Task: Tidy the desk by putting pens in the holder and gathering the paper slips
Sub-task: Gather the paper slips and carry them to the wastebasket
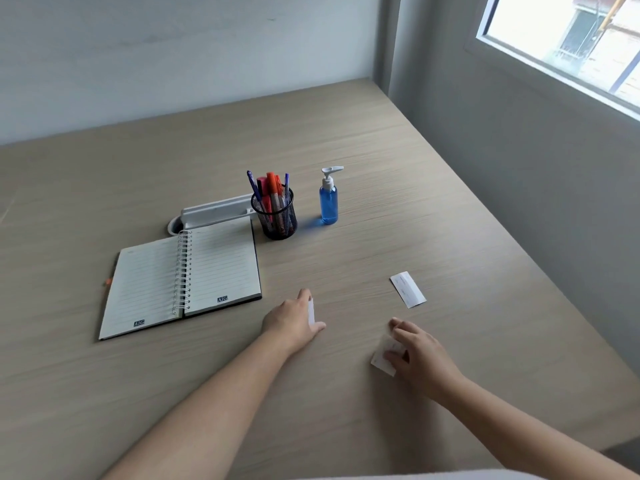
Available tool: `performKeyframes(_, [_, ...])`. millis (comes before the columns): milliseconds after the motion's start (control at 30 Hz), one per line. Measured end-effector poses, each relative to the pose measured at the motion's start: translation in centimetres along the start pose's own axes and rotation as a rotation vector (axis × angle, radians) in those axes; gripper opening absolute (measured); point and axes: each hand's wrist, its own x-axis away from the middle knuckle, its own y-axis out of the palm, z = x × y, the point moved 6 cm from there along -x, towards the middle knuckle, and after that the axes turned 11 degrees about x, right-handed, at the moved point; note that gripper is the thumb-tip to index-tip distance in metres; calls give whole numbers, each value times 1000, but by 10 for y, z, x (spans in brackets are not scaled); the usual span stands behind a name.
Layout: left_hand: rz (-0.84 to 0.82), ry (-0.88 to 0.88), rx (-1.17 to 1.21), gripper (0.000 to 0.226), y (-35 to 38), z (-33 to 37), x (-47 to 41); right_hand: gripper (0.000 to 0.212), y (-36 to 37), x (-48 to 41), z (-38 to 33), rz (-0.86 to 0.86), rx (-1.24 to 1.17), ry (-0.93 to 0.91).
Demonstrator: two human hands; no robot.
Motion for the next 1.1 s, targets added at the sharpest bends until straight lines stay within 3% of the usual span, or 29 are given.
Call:
performKeyframes(67, [10,102,-36,59,-9,6,-3,29,-1,-5,1,-23,-9,2])
performKeyframes(133, [-88,181,-149,74,-13,8,-8,27,-3,-10,2,-46,-21,8])
performKeyframes(267, [-156,104,-358,99,-13,-1,-16,23,-5,-18,9,-63,-78,49])
performKeyframes(533, [-131,3,-222,82,-15,-4,-19,28,-4,-21,12,-96,-42,50])
performKeyframes(600, [-135,33,-195,65,-12,-1,-20,28,-5,-24,12,-110,-47,54])
performKeyframes(733, [-103,96,171,18,0,13,-13,26,-6,-27,9,-135,-91,74])
performKeyframes(867, [-192,50,574,11,20,39,-1,10,-13,-32,5,-207,-343,178])
performKeyframes(1000, [-398,-49,989,9,34,57,10,11,-14,-35,-6,-228,-636,231])
performKeyframes(1100, [-412,-21,985,17,33,58,12,15,-12,-37,-9,-201,-651,237])
